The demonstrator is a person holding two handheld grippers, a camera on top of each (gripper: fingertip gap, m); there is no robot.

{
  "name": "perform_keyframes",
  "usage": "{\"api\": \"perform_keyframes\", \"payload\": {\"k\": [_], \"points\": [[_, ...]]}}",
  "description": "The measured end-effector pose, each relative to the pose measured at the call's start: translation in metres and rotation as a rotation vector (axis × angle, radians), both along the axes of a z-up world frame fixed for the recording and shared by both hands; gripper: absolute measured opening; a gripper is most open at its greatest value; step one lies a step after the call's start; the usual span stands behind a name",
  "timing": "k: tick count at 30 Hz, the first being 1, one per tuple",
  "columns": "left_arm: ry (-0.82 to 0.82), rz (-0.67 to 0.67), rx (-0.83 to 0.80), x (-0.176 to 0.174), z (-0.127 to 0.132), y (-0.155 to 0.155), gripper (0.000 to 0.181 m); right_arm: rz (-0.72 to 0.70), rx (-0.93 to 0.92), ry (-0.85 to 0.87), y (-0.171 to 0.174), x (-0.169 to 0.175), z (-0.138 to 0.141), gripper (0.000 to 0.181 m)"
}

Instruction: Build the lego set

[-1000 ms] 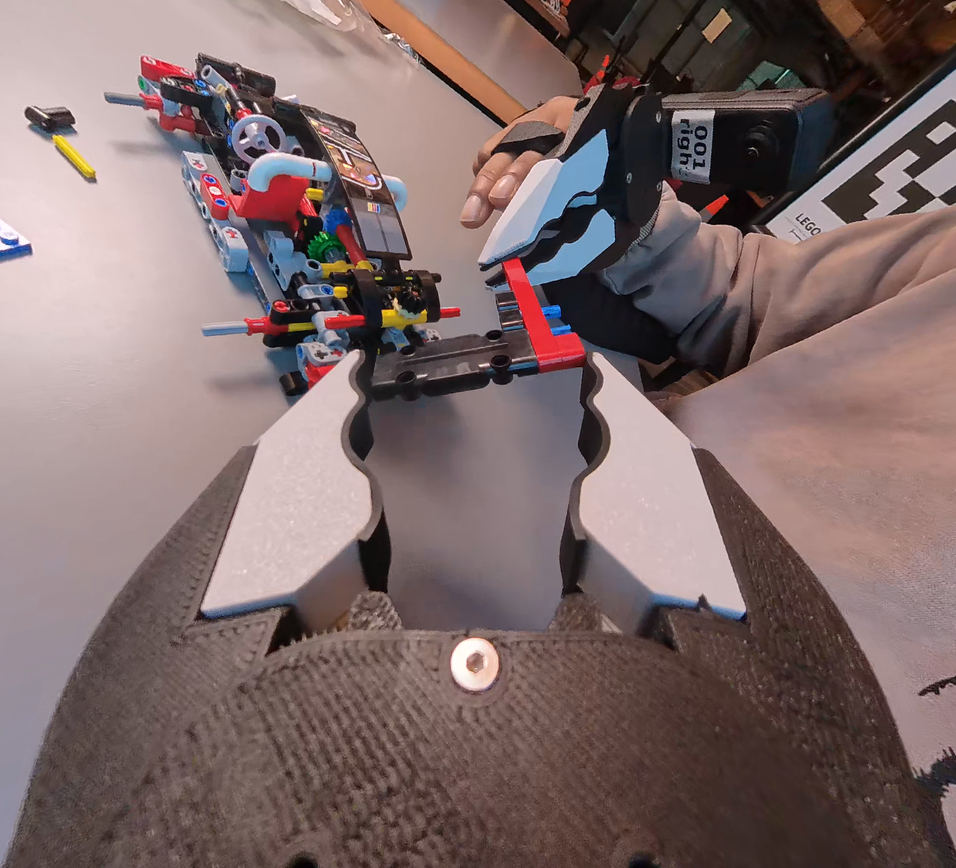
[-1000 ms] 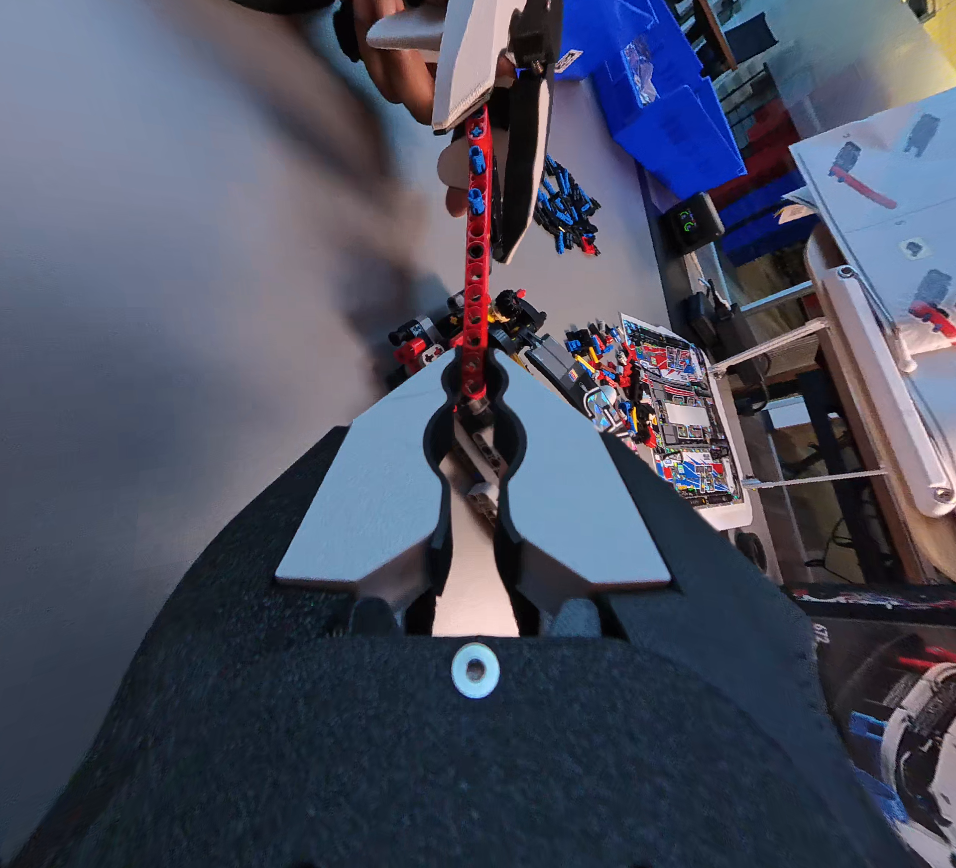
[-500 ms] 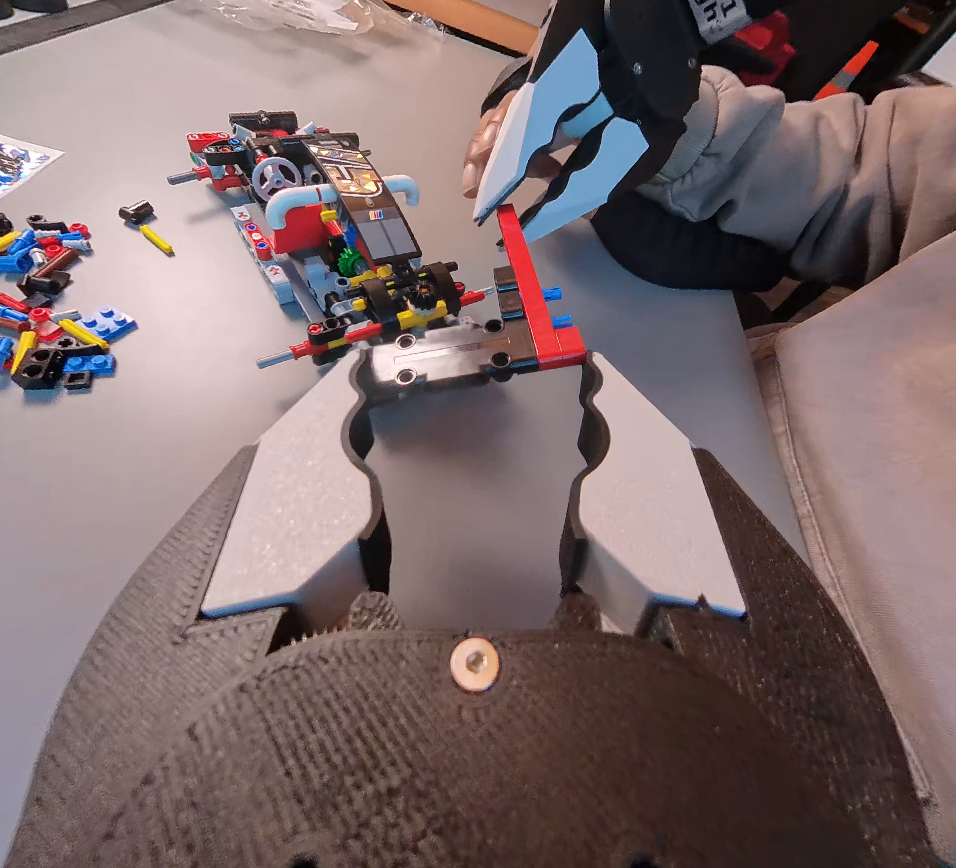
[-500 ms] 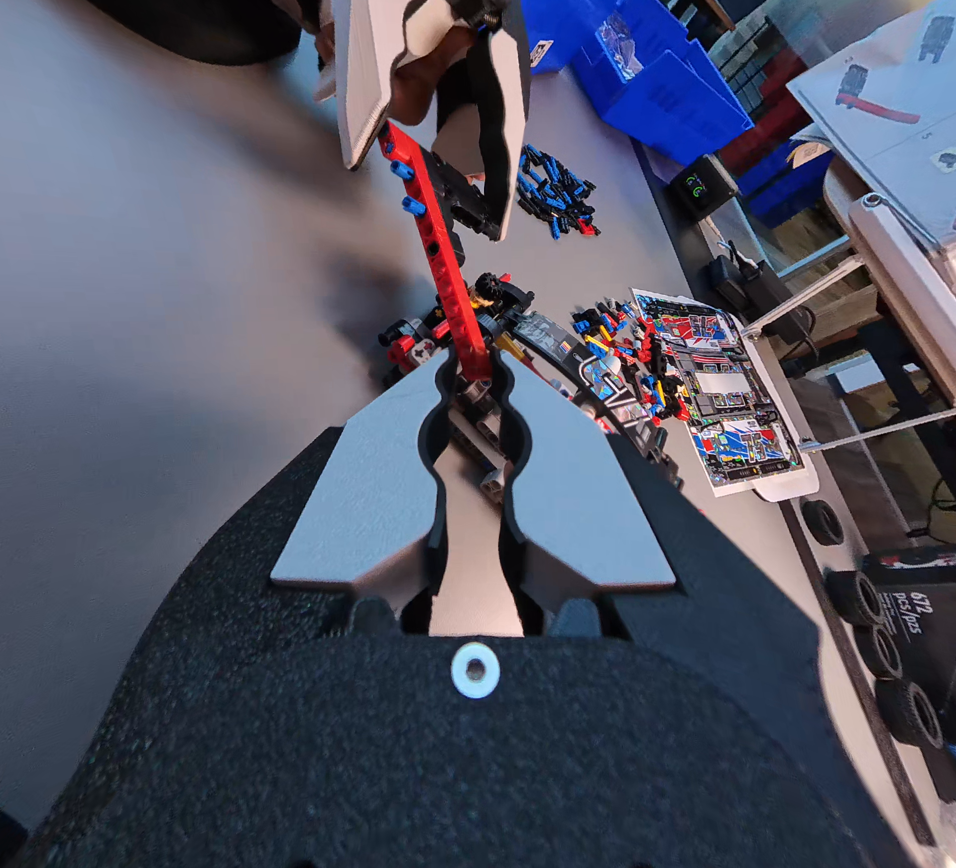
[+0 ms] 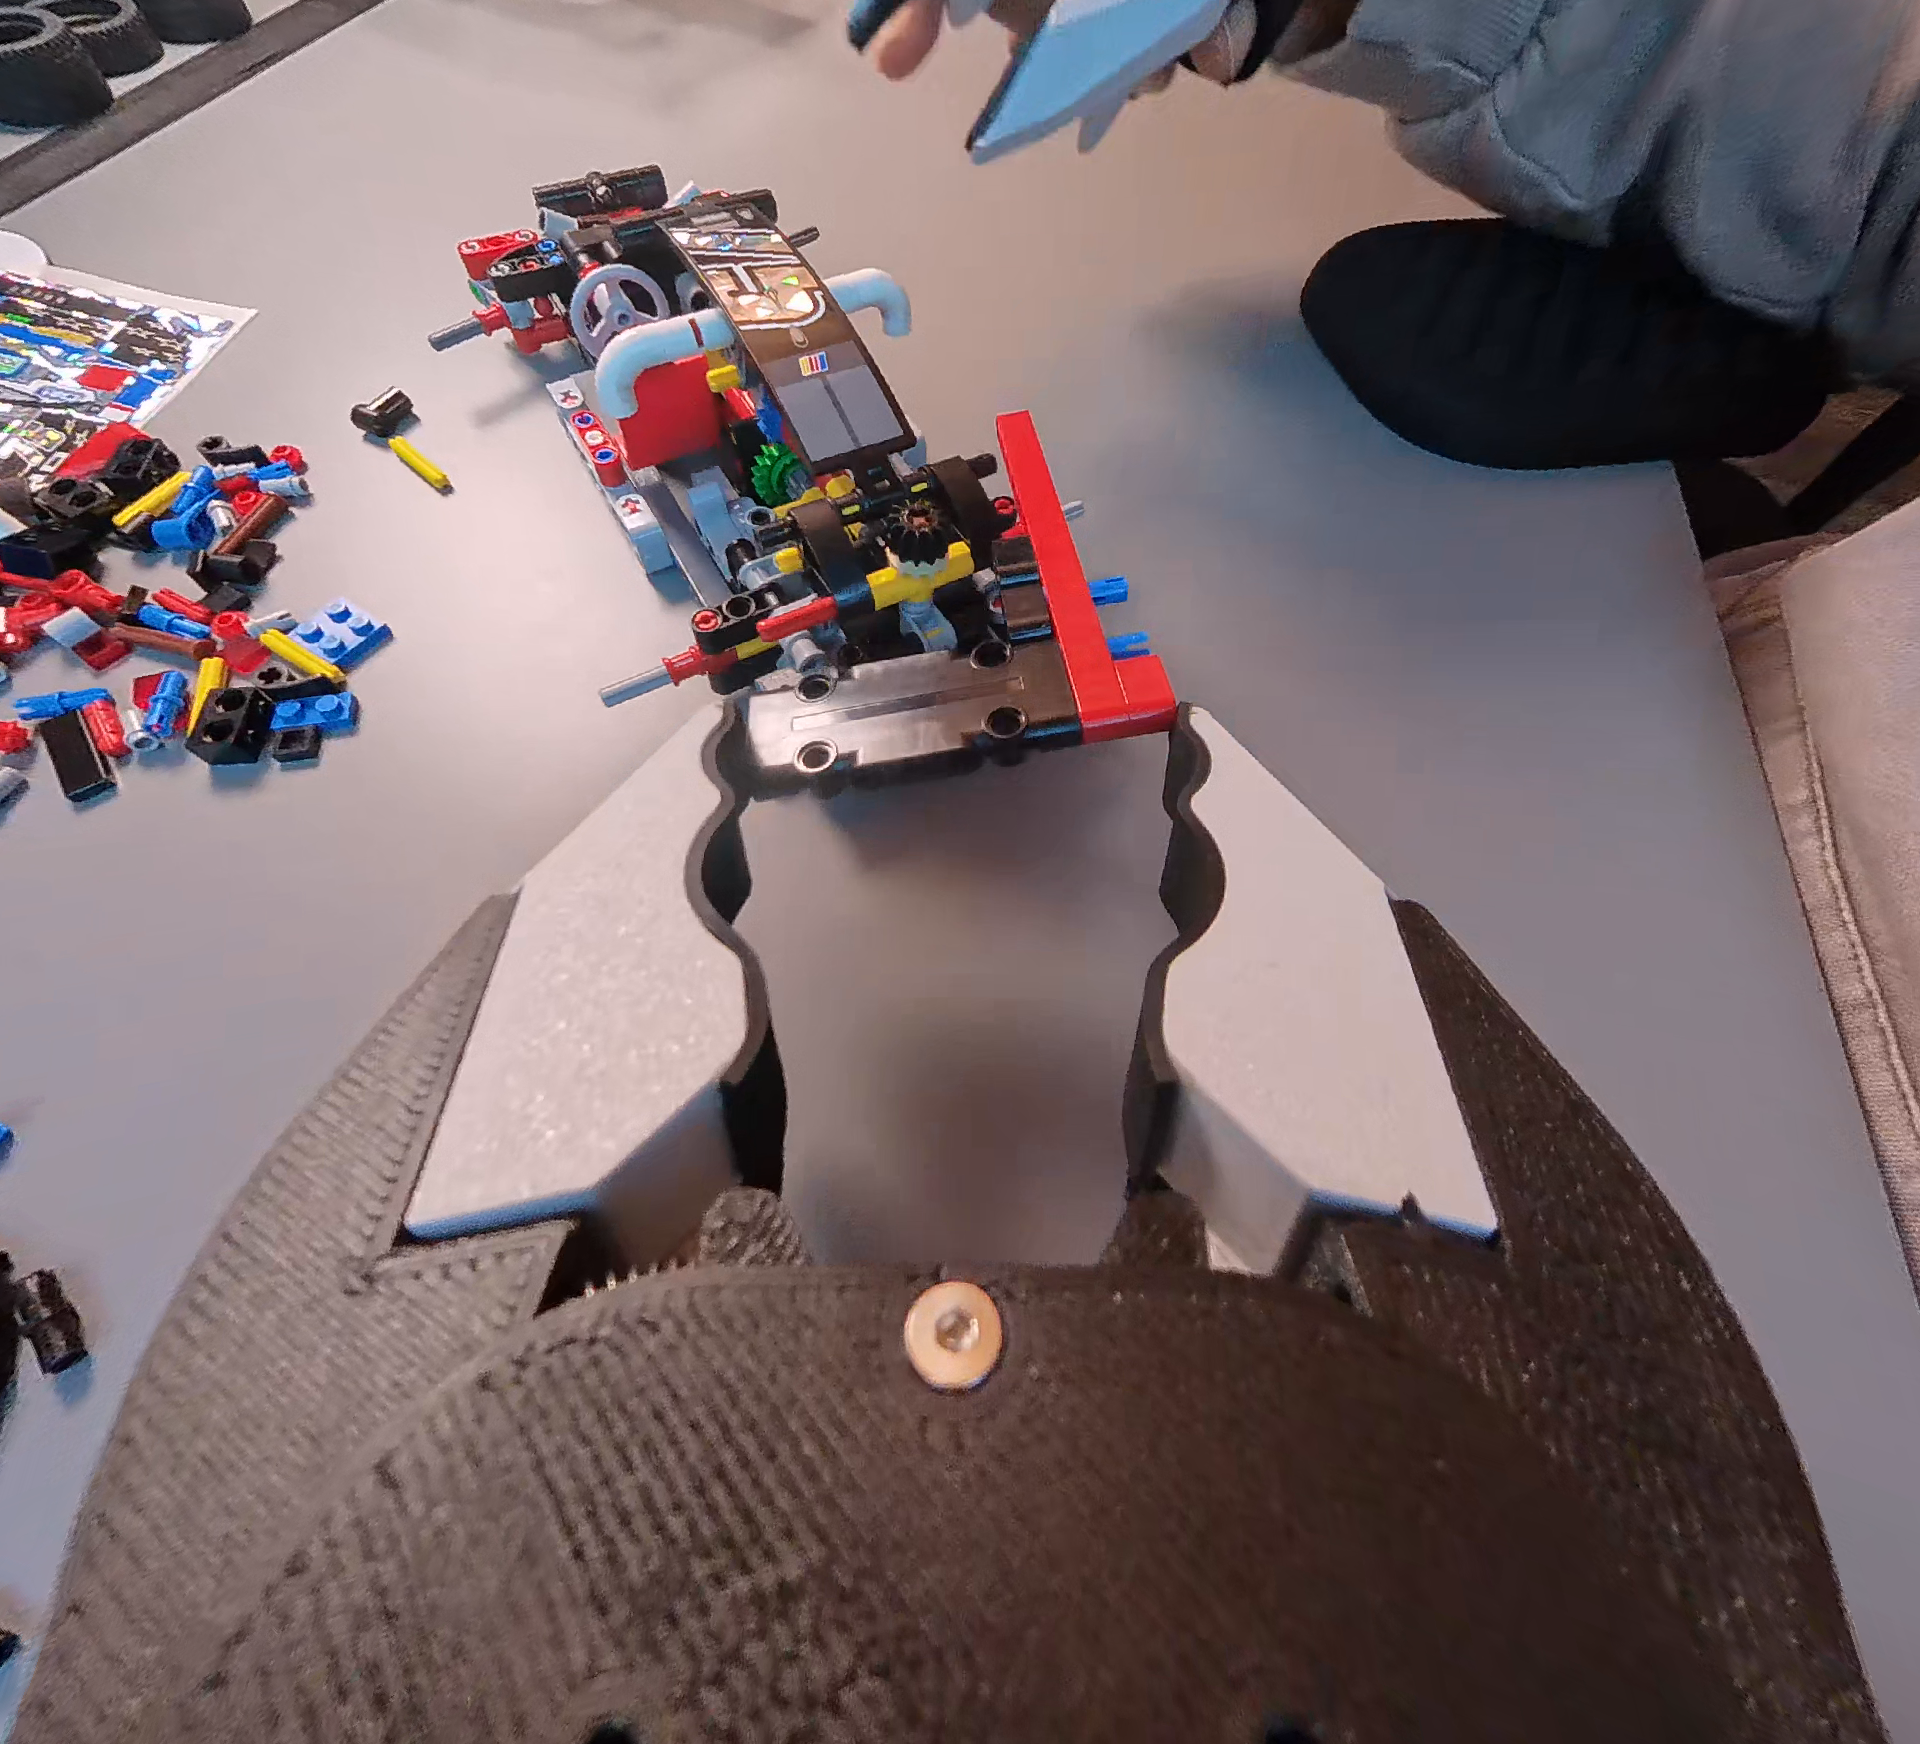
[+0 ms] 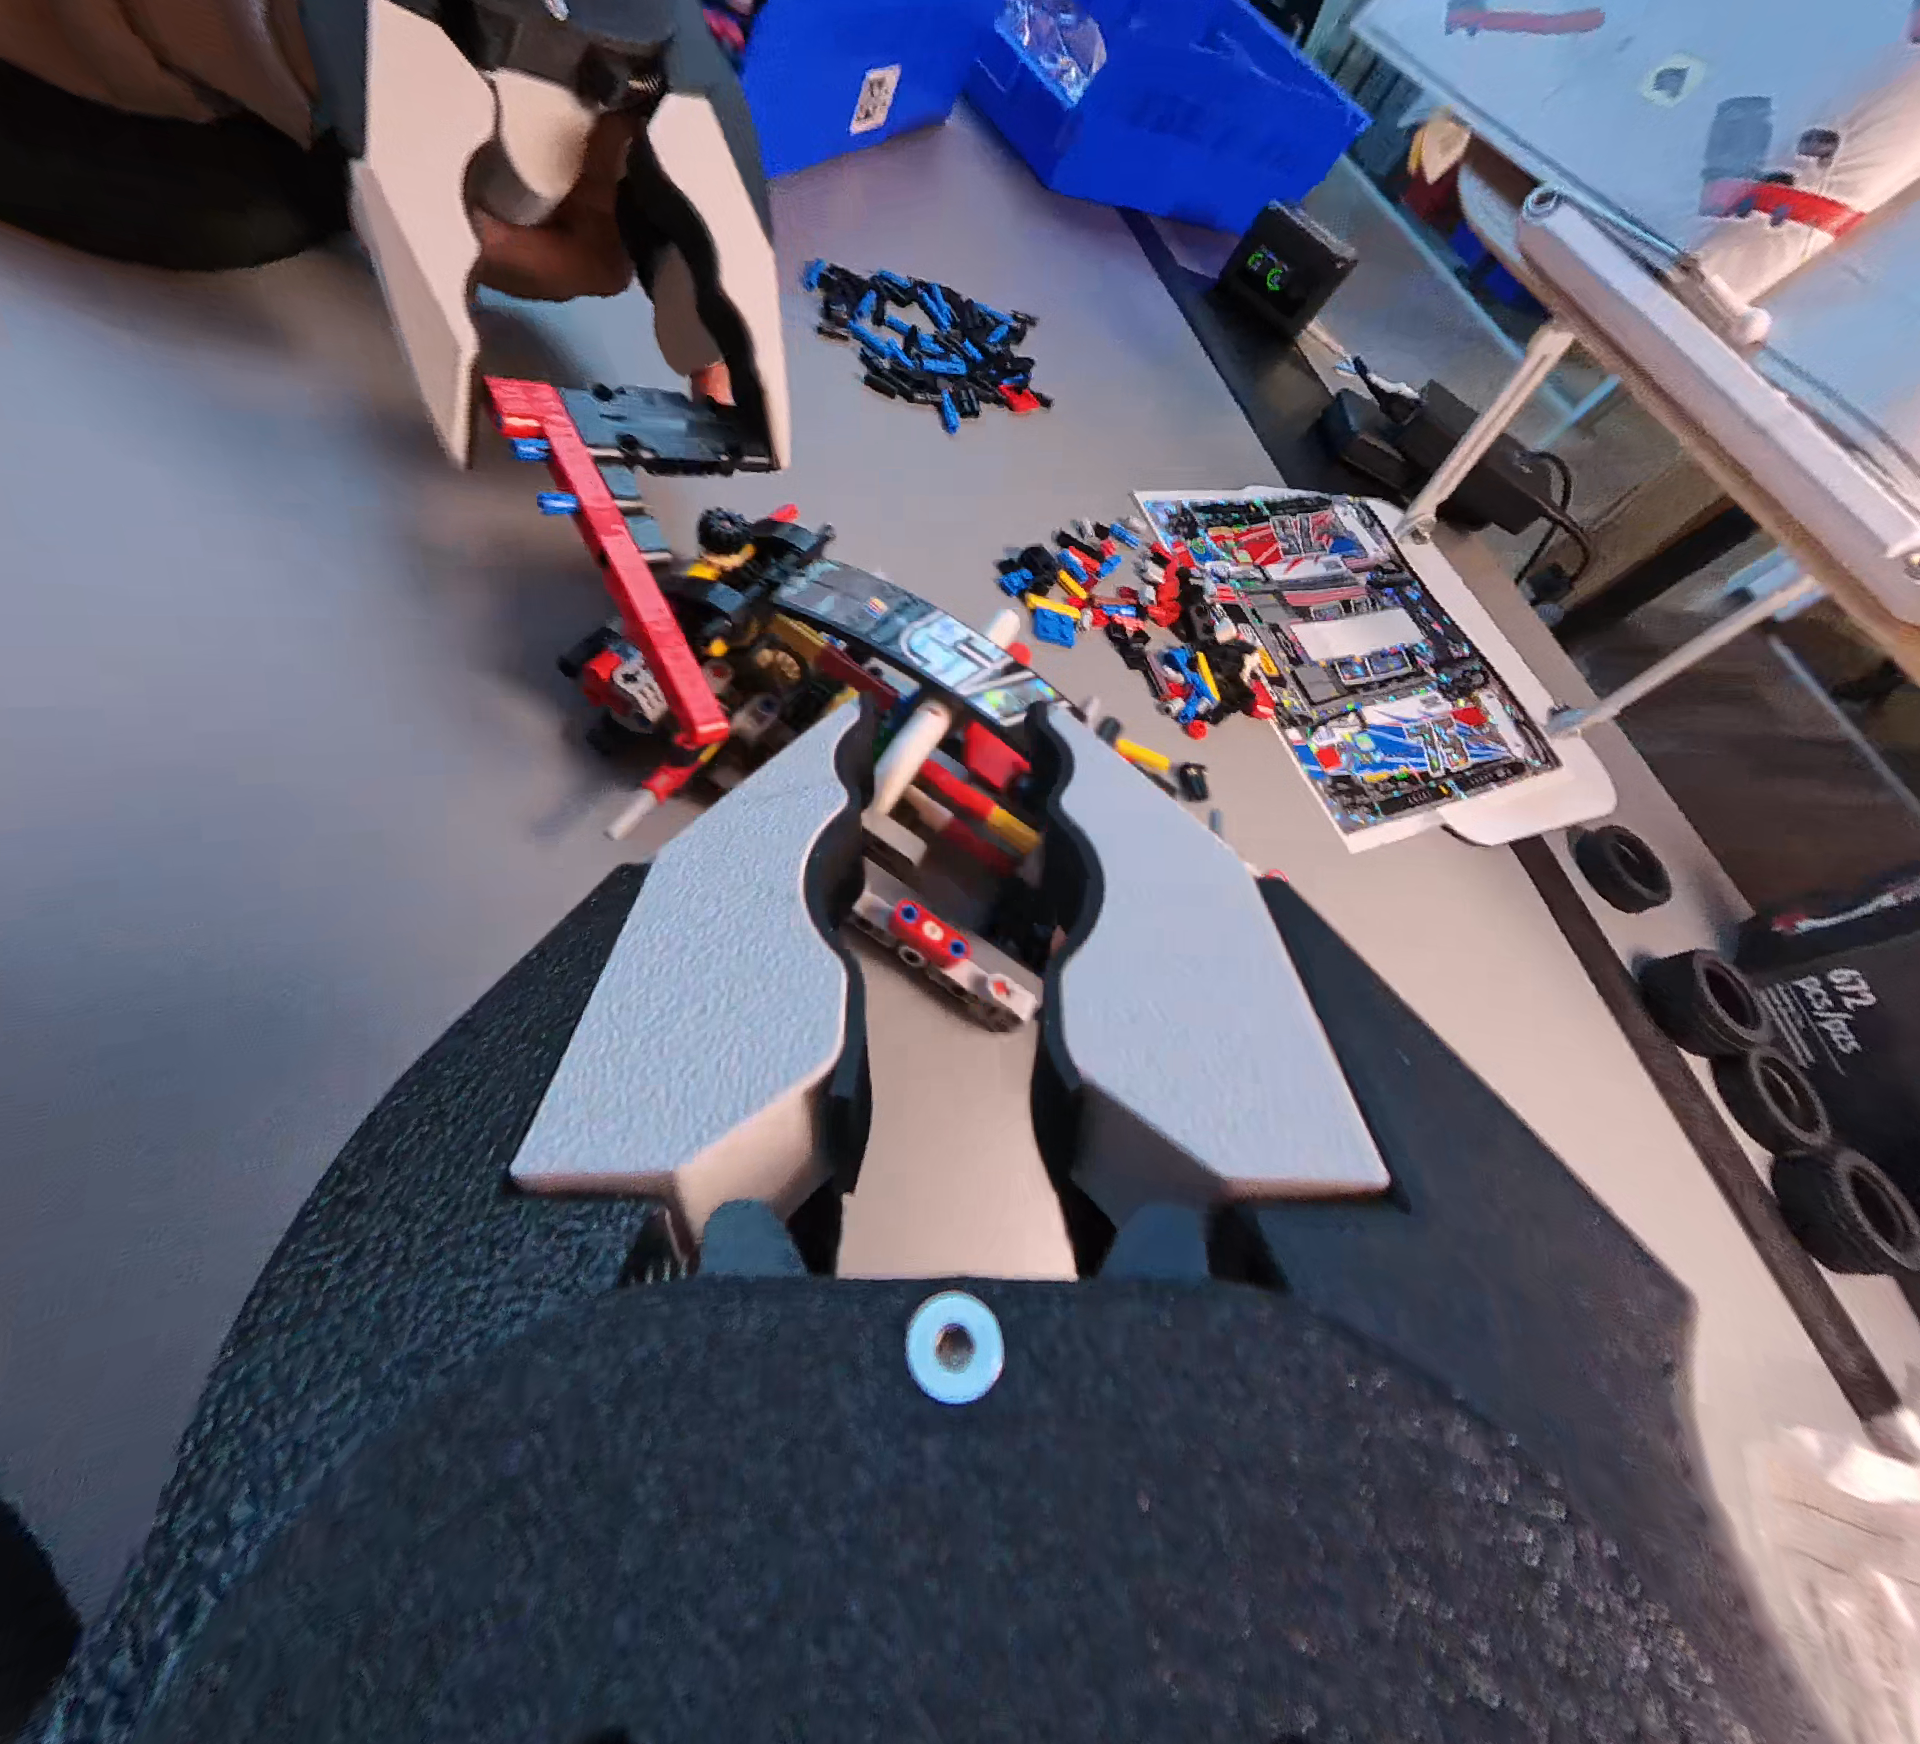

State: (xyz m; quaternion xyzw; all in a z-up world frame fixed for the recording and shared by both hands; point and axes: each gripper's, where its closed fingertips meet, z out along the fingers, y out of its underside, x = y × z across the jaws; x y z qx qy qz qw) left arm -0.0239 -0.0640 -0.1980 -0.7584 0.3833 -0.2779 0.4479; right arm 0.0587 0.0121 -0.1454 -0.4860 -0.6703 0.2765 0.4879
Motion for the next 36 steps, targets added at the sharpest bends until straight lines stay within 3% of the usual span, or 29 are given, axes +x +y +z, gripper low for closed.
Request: {"api": "perform_keyframes", "payload": {"k": [6,13,18,25,30,33,36], "points": [[-0.009,0.005,-0.024,-0.001,-0.004,0.002,0.08,0.052,0.052,-0.385,0.045,-0.006,-0.03,0.065],[-0.017,0.003,-0.025,-0.002,-0.004,0.001,0.08,0.223,0.02,-0.665,0.05,-0.021,-0.059,0.074],[-0.02,0.0,-0.024,-0.003,-0.003,0.001,0.08,0.223,0.076,-0.699,0.054,-0.027,-0.063,0.064],[-0.019,-0.006,-0.028,-0.002,-0.004,0.0,0.08,0.219,0.11,-0.766,0.062,-0.019,-0.071,0.077],[-0.027,-0.004,-0.025,-0.002,-0.003,0.001,0.079,0.222,0.136,-0.77,0.064,-0.019,-0.076,0.07],[-0.029,-0.006,-0.025,-0.002,-0.003,0.0,0.079,0.206,0.125,-0.742,0.066,-0.02,-0.074,0.056],[-0.024,-0.008,-0.024,-0.002,-0.003,0.0,0.08,0.186,0.11,-0.724,0.065,-0.018,-0.074,0.055]]}}
